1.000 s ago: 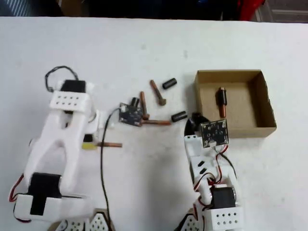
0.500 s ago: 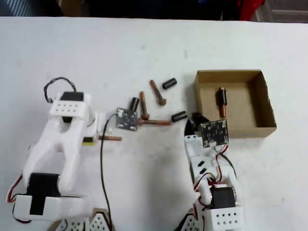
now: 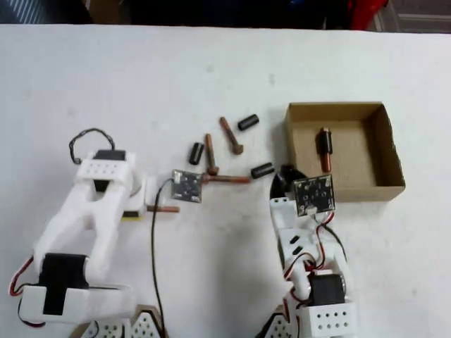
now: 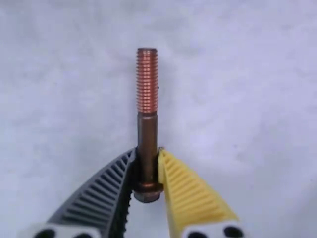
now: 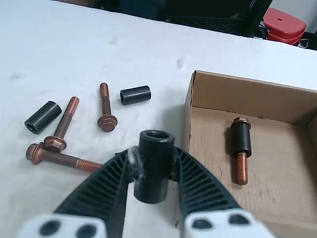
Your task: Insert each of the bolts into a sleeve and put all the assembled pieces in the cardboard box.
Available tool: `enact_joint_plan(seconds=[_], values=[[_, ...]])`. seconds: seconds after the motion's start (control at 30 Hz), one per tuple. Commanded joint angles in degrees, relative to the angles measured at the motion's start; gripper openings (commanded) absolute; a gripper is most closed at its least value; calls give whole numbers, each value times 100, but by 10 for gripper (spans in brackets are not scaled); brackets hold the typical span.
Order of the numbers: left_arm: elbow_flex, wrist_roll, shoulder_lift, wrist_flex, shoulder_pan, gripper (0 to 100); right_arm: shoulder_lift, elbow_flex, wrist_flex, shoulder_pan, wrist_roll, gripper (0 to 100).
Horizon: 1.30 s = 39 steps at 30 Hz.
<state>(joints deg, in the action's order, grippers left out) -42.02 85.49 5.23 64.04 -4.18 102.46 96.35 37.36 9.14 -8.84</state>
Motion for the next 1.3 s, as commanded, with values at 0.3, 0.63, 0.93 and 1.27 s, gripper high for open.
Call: enact_joint_plan(seconds=[0.3,0.63,0.93,1.27], values=[[35,26,92,-79,-31,28,66,53,22,-66,9,17],[281,9,-532,-281,-40,61,66,53,22,-66,0,17],[695,-589,-532,-193,-31,117,66,53,22,-66,0,17],[870,-756,-523,-193,-31,117,66,53,22,-66,0,17]])
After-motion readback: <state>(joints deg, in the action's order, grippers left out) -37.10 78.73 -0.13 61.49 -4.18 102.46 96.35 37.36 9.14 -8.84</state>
